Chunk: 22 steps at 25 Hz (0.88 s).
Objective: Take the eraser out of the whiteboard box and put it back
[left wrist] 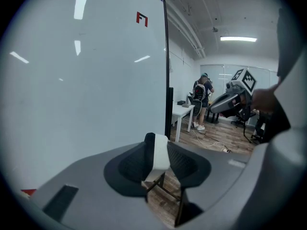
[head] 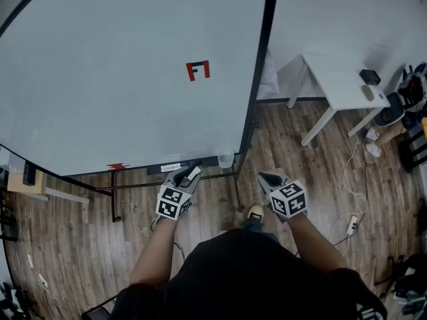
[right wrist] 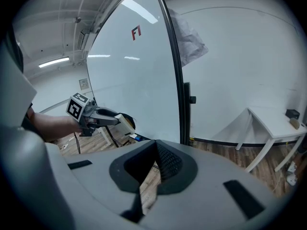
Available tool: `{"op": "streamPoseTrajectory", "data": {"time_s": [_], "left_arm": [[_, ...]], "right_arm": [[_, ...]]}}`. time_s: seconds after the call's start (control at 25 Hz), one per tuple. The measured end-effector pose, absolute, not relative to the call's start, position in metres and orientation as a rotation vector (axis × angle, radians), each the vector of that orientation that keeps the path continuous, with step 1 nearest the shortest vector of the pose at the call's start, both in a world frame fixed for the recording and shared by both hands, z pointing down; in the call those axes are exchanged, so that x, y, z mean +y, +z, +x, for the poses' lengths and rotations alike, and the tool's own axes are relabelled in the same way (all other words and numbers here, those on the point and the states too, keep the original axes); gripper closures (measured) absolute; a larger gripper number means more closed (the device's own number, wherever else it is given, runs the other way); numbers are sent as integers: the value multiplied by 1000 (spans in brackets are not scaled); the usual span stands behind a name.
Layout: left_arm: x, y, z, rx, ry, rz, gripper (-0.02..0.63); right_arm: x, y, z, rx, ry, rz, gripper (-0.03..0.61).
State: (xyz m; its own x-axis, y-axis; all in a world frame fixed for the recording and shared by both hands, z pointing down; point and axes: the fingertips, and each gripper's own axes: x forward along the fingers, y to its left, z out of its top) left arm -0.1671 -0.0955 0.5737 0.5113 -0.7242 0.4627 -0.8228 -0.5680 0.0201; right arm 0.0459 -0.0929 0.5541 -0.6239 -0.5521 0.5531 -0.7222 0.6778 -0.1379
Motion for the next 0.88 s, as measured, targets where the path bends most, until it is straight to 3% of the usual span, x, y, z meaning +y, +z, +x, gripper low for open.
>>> {"op": "streamPoseTrajectory", "data": {"time_s": [0.88], "left_arm": [[-99,577,-156,-1309,602,2504,468]], "right_arm": [[-96,563,54,-2403,507,970,583]]}}
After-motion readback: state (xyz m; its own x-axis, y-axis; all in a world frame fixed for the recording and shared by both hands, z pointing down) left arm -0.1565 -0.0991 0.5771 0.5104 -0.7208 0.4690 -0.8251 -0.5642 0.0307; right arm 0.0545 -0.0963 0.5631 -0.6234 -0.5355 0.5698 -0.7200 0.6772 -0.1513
